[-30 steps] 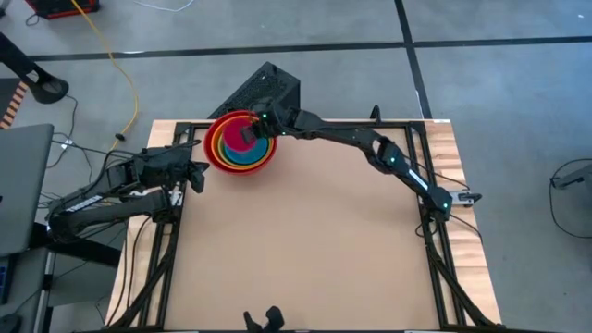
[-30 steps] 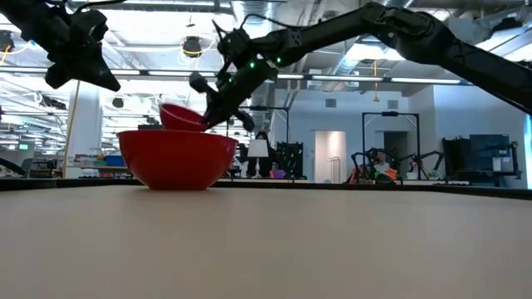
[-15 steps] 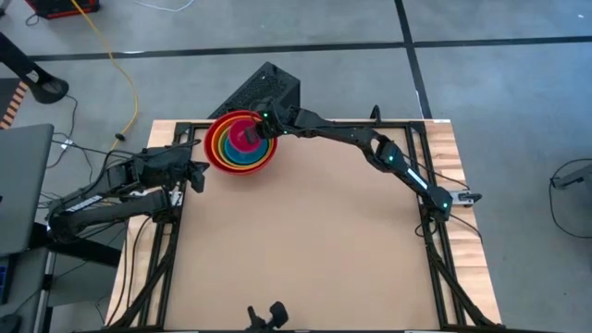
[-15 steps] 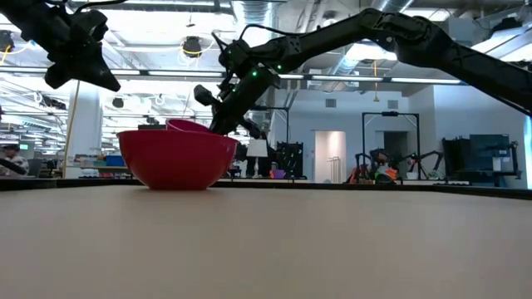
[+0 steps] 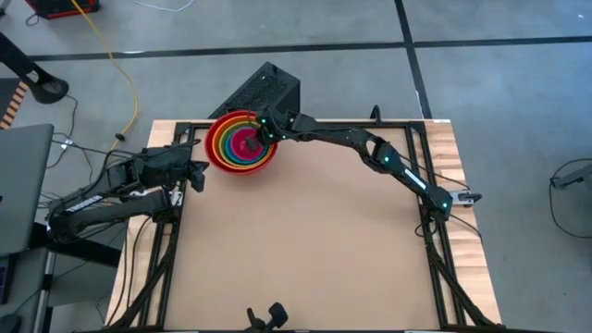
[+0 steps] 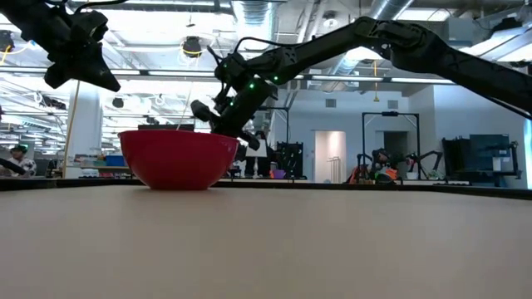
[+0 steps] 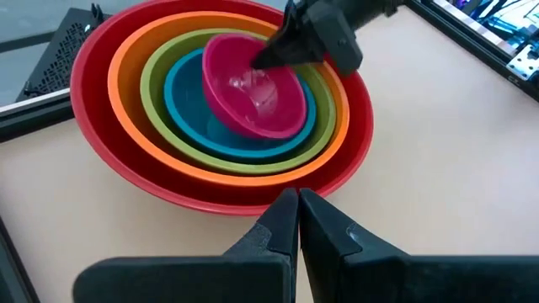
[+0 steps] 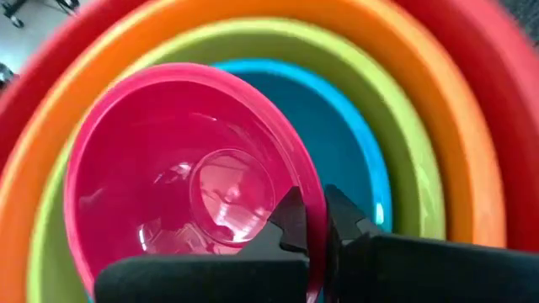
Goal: Nest bowls inside each other
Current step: Stack the pink bowl on top of the blue bowl
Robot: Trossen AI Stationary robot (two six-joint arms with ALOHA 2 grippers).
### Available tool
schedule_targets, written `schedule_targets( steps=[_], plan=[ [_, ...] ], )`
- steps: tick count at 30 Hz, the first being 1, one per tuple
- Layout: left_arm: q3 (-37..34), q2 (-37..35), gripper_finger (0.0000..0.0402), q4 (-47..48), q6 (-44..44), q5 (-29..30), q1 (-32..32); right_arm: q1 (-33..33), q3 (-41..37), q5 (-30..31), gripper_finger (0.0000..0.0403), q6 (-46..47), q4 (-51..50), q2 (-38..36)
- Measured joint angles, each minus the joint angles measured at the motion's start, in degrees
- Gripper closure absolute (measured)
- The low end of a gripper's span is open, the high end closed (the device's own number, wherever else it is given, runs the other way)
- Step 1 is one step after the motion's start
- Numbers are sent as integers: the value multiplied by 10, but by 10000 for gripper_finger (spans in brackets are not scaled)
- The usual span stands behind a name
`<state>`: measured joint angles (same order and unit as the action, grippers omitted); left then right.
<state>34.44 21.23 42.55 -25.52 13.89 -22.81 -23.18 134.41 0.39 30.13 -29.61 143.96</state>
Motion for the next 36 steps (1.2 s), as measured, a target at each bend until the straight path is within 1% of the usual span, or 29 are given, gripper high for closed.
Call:
schedule_targets(
  steps=[6, 9, 16, 28, 32, 36],
  plan=[
    [0, 0, 402, 0, 0, 1, 0, -1, 1, 4, 397, 0, 1, -2],
    [0, 0, 401, 0, 3, 1, 0, 2, 1, 4, 390, -2, 0, -2],
    [0, 0, 401, 0, 4, 1, 0, 4, 1, 7, 341, -2, 2, -2],
    [0, 0, 401, 0, 4, 1, 0, -3, 1, -5, 283, -1, 1, -3],
    [0, 0, 401, 0, 4, 0, 0, -7, 5, -24, 252, -1, 2, -4],
    [0, 0, 401, 0, 4, 0, 0, -10, 6, -30, 215, 0, 6, -4]
  ],
)
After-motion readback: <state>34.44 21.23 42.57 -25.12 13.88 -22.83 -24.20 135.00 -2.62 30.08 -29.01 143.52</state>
